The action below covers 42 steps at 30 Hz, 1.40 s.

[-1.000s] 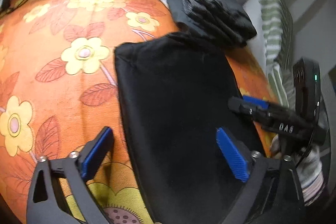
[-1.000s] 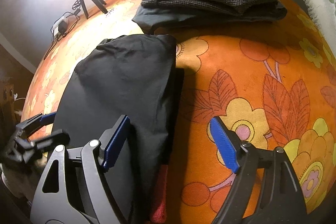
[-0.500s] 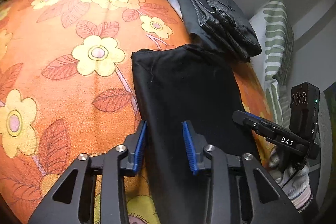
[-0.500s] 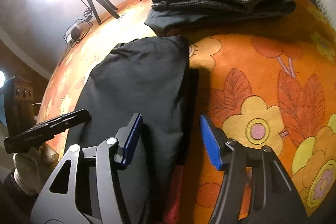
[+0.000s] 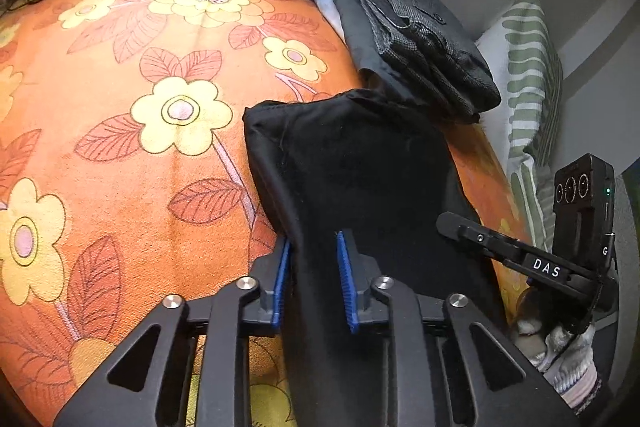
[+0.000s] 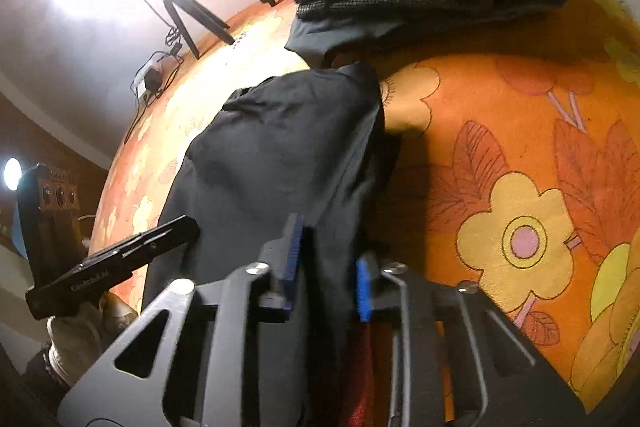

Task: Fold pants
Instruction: 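Close both grippers on the edge of the folded pants, then lift the folded pants with both grippers and carry them onto the grey stack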

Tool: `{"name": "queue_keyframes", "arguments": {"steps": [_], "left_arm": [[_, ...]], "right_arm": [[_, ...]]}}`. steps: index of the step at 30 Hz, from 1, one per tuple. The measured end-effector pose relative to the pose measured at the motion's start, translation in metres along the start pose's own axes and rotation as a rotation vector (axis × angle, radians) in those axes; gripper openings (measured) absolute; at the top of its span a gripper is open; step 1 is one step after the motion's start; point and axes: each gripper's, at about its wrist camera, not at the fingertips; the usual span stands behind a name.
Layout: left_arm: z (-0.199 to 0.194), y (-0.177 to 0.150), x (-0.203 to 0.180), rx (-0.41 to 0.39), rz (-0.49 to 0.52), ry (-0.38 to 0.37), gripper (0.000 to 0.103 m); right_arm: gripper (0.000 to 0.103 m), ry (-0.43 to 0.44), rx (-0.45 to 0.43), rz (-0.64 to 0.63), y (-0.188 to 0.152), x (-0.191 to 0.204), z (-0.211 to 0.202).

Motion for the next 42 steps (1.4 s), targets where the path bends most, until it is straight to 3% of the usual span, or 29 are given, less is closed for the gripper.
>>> {"name": "queue_keyframes", "arguments": {"steps": [8,20,25,28,30,33,37,42], "left_arm": [[-0.011,0.001,-0.009,-0.035,0.042,-0.002,0.009],[-0.034,0.008,-0.035,-0.110,0.127,-0.028,0.007],[-0.027,0.006,-0.029,-0.091,0.118,-0.023,0.007],[-0.023,0.005,-0.027,-0.086,0.118,-0.013,0.007],[-0.022,0.006,-0.025,-0.081,0.112,-0.010,0.007],[-0.020,0.006,-0.023,-0.077,0.109,-0.008,0.007],[-0.017,0.005,-0.021,-0.073,0.102,-0.008,0.007],[-0.015,0.005,-0.017,-0.067,0.092,-0.009,0.007]], "right_arm": [[0.011,0.006,-0.035,-0.034,0.004,0.015,-0.014],[0.009,0.000,-0.114,-0.108,0.011,0.041,-0.044],[0.009,-0.029,-0.068,-0.076,0.007,0.025,-0.031],[0.017,-0.063,-0.048,-0.089,0.006,0.020,-0.022],[0.031,-0.106,-0.044,-0.078,0.008,0.015,-0.019],[0.041,-0.136,-0.040,-0.062,0.009,0.004,-0.016],[0.041,-0.090,-0.001,-0.018,0.007,-0.012,-0.002],[0.047,0.008,-0.036,-0.015,0.003,-0.011,0.004]]}}
Point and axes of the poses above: each gripper's, at about its wrist camera, not at the fingertips, and z roughly the way its jaws point, x to its left, y to its top, and after that the axes turned 4 degrees about -x, right-handed
